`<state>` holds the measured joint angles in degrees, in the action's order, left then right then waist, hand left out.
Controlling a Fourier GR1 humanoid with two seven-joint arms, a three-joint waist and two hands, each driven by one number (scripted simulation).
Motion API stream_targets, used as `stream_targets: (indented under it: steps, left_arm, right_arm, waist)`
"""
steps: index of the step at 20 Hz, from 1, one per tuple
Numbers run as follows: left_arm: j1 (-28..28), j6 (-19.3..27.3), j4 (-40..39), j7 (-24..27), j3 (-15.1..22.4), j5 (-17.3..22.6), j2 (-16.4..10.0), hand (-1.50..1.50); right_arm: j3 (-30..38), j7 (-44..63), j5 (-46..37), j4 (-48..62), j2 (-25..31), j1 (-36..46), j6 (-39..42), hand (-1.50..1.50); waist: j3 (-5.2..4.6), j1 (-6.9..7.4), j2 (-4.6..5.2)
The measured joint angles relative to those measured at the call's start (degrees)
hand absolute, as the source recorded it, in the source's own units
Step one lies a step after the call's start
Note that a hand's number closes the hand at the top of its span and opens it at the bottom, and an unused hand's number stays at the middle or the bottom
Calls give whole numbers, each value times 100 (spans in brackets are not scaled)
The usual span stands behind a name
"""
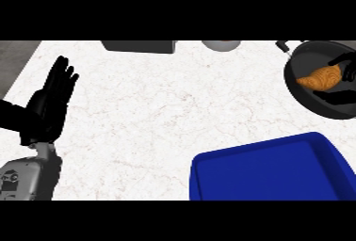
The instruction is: Pick the croissant from the tray and place it in the pot
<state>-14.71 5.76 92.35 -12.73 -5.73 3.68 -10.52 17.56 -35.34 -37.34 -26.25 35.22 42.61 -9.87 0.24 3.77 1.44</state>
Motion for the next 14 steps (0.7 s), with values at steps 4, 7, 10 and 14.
stream_targets:
  steps: [4, 7, 10, 14]
  left_arm:
    - [-103, -3, -36, -19, 15, -7, 5, 0]
    - [-88, 4, -41, 15, 39, -18, 41, 0]
    - [-68, 29, -35, -17, 65, -32, 77, 0]
    - [-30, 38, 43, -40, 90, -54, 82, 0]
  right_arm:
    - [16, -74, 25, 649, 43, 368, 581, -150]
    - [137, -335, 180, 982, 38, 498, 1036, -150]
    - [436, -586, 527, 1207, -45, 639, 1480, -150]
    - [898, -868, 1021, 1461, 102, 733, 2139, -150]
  waist:
    - [5, 45, 21]
    - [12, 62, 38]
    - [15, 51, 31]
    - [18, 29, 28]
